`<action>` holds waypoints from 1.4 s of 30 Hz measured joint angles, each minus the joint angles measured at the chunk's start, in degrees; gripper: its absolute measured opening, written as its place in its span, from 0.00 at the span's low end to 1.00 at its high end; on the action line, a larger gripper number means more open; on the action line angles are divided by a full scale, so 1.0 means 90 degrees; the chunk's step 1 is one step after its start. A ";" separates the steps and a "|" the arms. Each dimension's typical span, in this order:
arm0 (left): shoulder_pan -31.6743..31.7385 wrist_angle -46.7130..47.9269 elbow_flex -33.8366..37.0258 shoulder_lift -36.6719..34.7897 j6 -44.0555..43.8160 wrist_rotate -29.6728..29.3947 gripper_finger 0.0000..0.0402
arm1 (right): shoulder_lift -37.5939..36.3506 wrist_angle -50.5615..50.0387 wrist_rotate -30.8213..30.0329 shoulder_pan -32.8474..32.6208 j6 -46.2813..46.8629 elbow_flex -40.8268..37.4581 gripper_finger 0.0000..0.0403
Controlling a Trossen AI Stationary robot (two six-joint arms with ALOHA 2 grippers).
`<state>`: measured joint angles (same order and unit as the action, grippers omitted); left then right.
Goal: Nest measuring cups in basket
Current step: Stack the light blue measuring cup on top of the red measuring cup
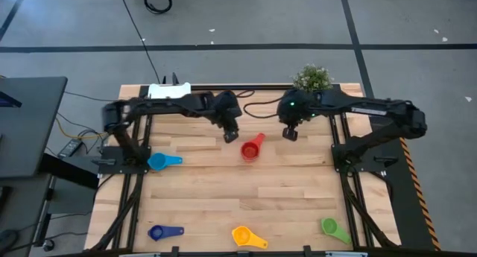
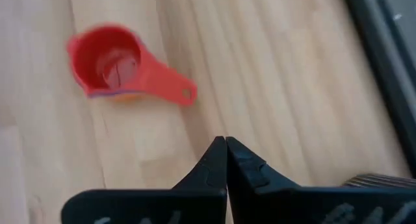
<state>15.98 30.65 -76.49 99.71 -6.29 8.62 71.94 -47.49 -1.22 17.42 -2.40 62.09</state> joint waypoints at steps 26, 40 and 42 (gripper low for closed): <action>-0.1274 0.5107 0.0000 -0.2255 -0.4768 -0.1449 0.23 | -0.0488 -0.0434 -0.0028 -0.0769 0.0262 0.0839 0.00; -0.1732 0.6606 0.0000 -0.2250 -0.5443 -0.0810 0.27 | -0.0488 -0.0587 -0.0023 -0.0774 -0.0145 0.0839 0.00; -0.1875 0.6599 0.0002 -0.2250 -0.5544 -0.0767 0.28 | -0.0486 -0.0590 -0.0023 -0.0774 -0.0204 0.0839 0.00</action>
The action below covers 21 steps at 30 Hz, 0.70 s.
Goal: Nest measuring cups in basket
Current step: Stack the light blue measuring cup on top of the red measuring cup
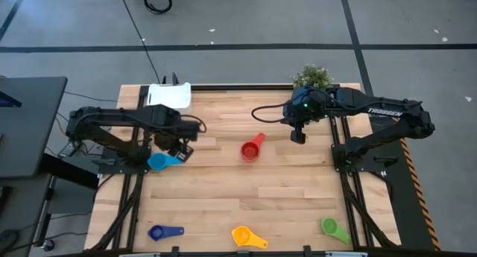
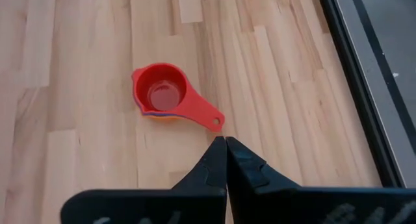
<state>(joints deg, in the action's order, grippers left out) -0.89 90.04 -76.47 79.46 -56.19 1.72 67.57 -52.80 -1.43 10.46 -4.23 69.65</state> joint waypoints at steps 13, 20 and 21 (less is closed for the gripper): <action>-0.1117 -0.0242 0.1573 0.0056 -0.2015 0.0160 0.30 | 0.0000 -0.0002 0.0002 0.0002 -0.0051 0.0000 0.01; -0.1291 -0.1629 0.2642 0.0056 -0.2017 0.0334 0.30 | 0.0000 0.0000 0.0005 0.0019 -0.0025 0.0000 0.01; -0.1291 -0.1775 0.2799 0.0056 -0.2069 0.0335 0.30 | 0.0000 0.0000 0.0008 0.0019 0.0003 0.0000 0.01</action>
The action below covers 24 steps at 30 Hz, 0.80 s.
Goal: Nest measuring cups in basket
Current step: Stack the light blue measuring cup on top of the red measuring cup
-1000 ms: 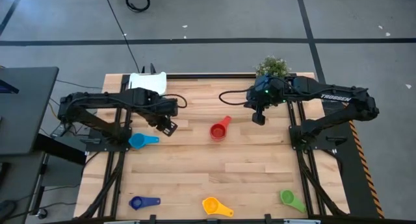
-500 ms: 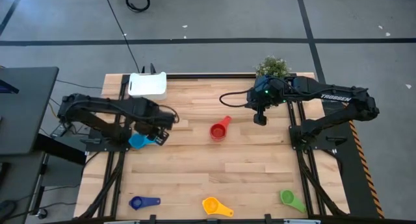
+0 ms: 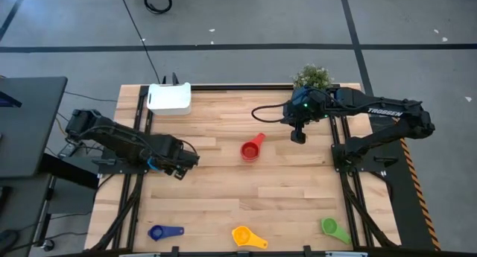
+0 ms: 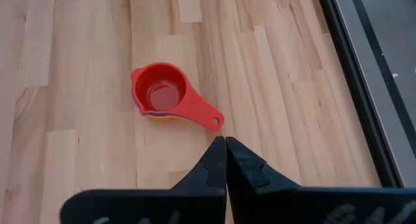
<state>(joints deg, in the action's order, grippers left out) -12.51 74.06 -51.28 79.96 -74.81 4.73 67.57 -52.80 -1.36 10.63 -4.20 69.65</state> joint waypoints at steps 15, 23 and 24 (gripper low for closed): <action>0.0005 -0.0902 0.1069 0.0000 0.0047 -0.0058 0.30 | 0.0002 0.0051 0.0136 0.0000 0.0189 0.0000 0.01; 0.0042 -0.1761 0.1633 0.0000 -0.0118 -0.0054 0.30 | 0.0002 0.0051 0.0135 0.0000 0.0190 0.0000 0.01; 0.0046 -0.1907 0.1699 0.0000 -0.0118 -0.0042 0.30 | 0.0002 0.0051 0.0137 0.0000 0.0189 0.0000 0.01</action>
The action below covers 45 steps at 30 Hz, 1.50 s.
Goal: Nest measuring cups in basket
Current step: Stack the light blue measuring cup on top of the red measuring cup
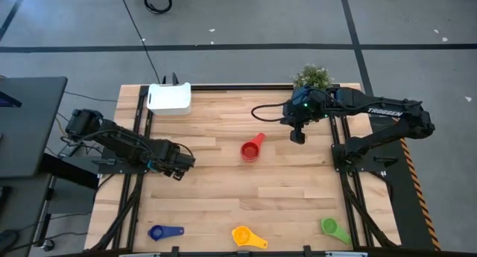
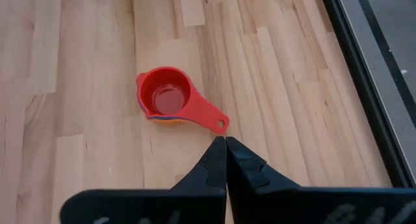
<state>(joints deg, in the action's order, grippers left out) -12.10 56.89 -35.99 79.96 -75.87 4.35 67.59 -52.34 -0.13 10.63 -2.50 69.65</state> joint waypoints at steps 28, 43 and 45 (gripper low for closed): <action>0.0143 0.0040 -0.2536 0.0002 0.0939 0.0016 0.03 | -0.0597 0.0531 -0.0055 0.0283 -0.0194 0.0000 0.01; 0.1543 0.1605 -0.6662 0.1899 0.3081 -0.0177 0.03 | -0.0843 0.0576 -0.0371 0.0469 -0.0290 0.0005 0.01; 0.1738 0.1688 -0.7245 0.2290 0.3434 -0.0177 0.03 | -0.0861 0.0574 -0.0383 0.0466 -0.0332 0.0005 0.01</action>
<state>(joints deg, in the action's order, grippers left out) 3.54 72.08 -101.19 100.58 -44.97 2.76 59.84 -47.17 -3.57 14.83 -5.49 69.69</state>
